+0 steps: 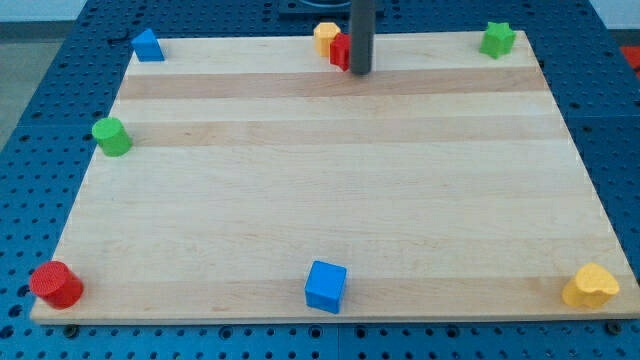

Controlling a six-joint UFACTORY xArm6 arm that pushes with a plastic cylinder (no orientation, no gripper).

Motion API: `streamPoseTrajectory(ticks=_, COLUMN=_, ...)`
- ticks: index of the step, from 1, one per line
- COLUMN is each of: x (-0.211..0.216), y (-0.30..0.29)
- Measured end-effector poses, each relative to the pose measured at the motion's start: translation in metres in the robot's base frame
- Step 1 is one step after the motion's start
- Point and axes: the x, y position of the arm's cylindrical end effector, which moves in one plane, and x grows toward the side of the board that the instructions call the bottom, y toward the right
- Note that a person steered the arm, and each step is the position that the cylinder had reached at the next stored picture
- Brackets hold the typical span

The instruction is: Push the green star closer to the red star

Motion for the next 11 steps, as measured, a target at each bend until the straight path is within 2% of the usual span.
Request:
streamPoseTrajectory(ticks=2, x=0.013, y=0.159)
streamPoseTrajectory(ticks=3, x=-0.001, y=0.197)
streamPoseTrajectory(ticks=5, x=-0.044, y=0.236)
streamPoseTrajectory(ticks=6, x=-0.048, y=0.232)
streamPoseTrajectory(ticks=10, x=-0.048, y=0.104)
streamPoseTrajectory(ticks=11, x=-0.047, y=0.090)
